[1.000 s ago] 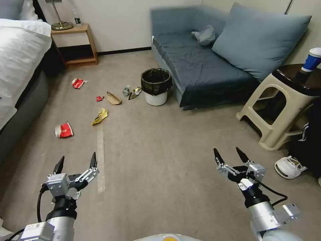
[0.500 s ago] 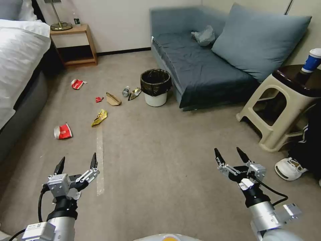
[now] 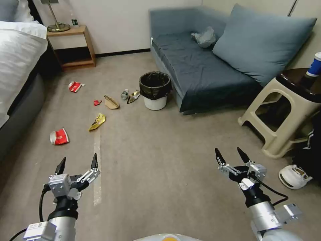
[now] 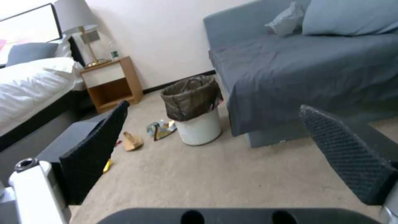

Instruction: Pick up the trash can from the floor.

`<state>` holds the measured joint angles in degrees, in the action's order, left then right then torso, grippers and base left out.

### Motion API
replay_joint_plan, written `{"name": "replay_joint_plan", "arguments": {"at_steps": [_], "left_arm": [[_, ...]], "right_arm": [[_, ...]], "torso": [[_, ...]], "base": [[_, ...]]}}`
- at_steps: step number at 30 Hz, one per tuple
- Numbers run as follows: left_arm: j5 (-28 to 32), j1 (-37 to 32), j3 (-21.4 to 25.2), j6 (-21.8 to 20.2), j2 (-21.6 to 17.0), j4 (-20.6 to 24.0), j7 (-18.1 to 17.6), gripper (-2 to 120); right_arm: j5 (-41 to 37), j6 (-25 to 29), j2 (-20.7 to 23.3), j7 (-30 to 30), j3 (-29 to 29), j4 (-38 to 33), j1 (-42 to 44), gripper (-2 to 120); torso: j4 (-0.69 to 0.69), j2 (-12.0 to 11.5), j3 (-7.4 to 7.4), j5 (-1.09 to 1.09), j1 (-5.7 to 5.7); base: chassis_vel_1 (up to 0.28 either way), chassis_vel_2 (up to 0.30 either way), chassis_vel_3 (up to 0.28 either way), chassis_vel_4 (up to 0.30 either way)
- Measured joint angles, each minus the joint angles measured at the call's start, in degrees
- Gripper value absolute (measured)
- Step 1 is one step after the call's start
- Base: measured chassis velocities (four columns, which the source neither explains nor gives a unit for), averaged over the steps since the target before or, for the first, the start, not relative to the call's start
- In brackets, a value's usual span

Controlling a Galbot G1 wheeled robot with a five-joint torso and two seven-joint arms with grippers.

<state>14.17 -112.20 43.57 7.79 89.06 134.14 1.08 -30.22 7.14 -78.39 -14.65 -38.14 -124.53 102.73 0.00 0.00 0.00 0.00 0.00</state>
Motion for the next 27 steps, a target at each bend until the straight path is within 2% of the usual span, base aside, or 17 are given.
{"name": "replay_joint_plan", "arguments": {"at_steps": [10, 27], "left_arm": [[0.09, 0.53, -0.06, -0.21, -0.25, -0.35, 0.07, 100], [0.19, 0.72, -0.18, -0.32, -0.19, -0.5, 0.19, 100]], "right_arm": [[-0.63, 0.0, 0.38, -0.01, -0.56, 0.15, -0.18, 100], [-0.99, 0.14, 0.81, -0.09, -0.75, 0.32, -0.25, 100]], "torso": [[-0.01, 0.0, 0.0, 0.01, 0.0], [0.0, 0.0, 0.0, 0.01, 0.0]], "base": [[-0.112, 0.085, 0.104, -0.099], [-0.141, 0.145, 0.143, -0.141]]}}
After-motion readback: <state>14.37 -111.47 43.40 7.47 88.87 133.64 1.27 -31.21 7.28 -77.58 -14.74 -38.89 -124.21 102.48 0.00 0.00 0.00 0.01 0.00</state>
